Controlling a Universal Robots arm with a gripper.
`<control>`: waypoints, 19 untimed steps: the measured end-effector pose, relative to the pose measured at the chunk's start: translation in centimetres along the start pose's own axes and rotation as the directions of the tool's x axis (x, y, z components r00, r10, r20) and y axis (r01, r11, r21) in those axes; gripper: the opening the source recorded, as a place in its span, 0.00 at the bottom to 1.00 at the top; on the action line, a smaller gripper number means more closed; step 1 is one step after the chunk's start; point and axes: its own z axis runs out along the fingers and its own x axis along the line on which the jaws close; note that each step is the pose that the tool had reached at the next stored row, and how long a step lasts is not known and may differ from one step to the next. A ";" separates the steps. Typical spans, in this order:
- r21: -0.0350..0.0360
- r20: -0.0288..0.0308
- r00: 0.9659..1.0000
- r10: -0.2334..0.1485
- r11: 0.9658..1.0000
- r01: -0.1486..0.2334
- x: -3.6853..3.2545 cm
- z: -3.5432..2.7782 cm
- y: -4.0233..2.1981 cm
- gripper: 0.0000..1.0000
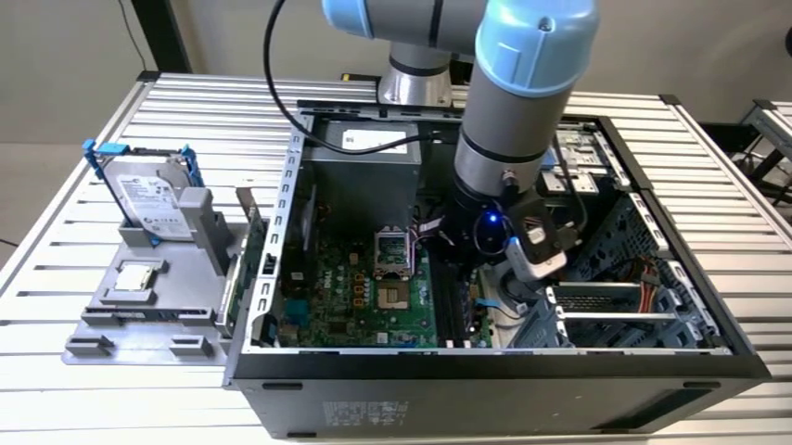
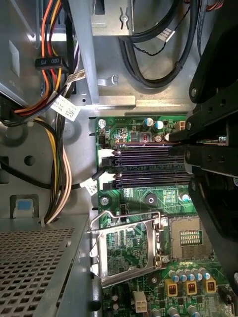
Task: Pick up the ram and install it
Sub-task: 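Insert the ram into the slot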
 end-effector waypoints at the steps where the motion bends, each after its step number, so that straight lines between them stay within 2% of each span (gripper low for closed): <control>1: 0.000 0.000 1.000 0.000 1.000 0.000 0.06 0.00 0.00 0.00; 12: 0.003 0.000 1.000 -0.005 1.000 0.005 0.15 -0.01 0.14 0.00; 16: 0.011 0.000 1.000 -0.009 1.000 0.009 0.11 -0.62 0.14 0.00; 19: 0.013 0.001 1.000 -0.009 1.000 0.009 0.11 -0.69 0.10 0.00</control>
